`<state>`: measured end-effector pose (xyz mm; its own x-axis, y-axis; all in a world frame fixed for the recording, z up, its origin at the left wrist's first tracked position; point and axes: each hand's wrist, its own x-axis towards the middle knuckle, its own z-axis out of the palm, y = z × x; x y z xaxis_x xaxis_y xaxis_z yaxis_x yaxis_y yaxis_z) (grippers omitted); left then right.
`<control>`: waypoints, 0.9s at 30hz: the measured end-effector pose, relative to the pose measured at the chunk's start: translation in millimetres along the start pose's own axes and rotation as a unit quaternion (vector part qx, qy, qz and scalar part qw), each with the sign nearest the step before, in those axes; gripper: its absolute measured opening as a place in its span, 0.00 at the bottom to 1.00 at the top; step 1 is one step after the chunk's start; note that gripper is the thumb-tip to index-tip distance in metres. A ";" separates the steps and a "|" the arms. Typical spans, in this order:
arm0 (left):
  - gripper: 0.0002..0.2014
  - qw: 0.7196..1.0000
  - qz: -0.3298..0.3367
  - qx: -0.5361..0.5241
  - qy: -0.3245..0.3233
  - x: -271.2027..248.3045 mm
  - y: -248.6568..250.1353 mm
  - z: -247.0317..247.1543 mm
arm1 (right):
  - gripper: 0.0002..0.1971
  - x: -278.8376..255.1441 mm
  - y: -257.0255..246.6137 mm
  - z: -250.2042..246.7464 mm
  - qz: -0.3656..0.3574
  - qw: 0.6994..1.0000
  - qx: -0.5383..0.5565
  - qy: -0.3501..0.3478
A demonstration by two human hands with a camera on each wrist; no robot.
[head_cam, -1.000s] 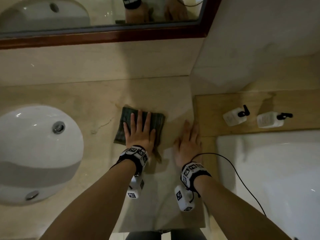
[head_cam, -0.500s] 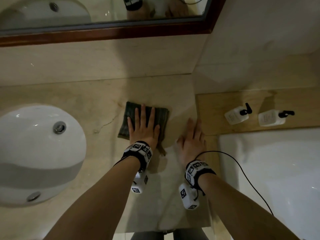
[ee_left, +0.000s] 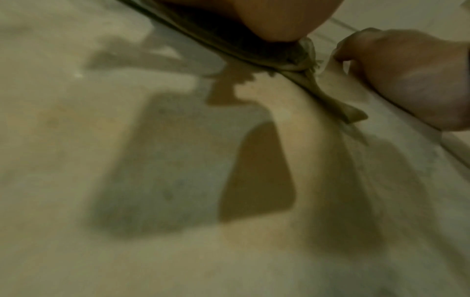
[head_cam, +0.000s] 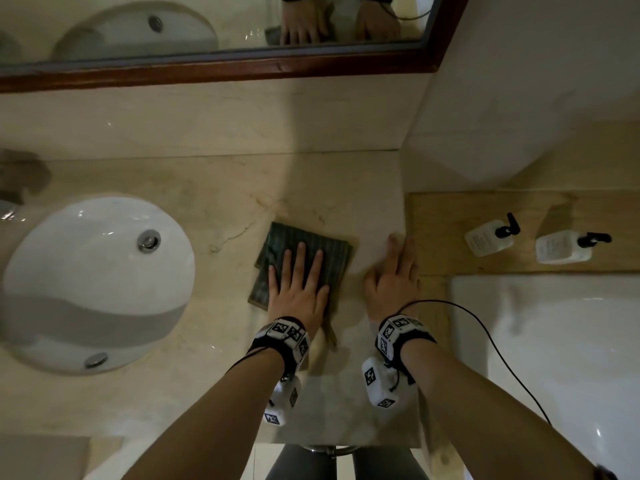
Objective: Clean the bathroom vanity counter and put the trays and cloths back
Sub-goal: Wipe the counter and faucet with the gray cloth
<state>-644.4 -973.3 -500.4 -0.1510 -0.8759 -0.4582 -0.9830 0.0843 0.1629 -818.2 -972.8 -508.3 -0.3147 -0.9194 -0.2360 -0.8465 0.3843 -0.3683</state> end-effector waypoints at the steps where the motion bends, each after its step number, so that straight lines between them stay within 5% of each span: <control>1: 0.30 1.000 -0.001 0.001 0.002 0.4 0.5 0.2 | 0.36 0.3 0.2 -0.2 0.002 1.000 0.001 -0.005; 16: 0.30 1.000 0.012 0.009 -0.006 64.8 10.4 -32.0 | 0.37 1.0 0.2 -0.3 -0.004 1.000 0.001 -0.027; 27: 0.31 0.999 -0.035 -0.012 0.033 148.5 80.5 -55.4 | 0.42 7.1 1.4 3.4 0.008 0.998 -0.032 -0.050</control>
<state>-740.2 -1122.9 -506.8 -0.0739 -0.9084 -0.4115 -0.9881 0.0107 0.1537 -820.2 -978.5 -513.5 -0.2877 -0.8988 -0.3307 -0.8678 0.3907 -0.3070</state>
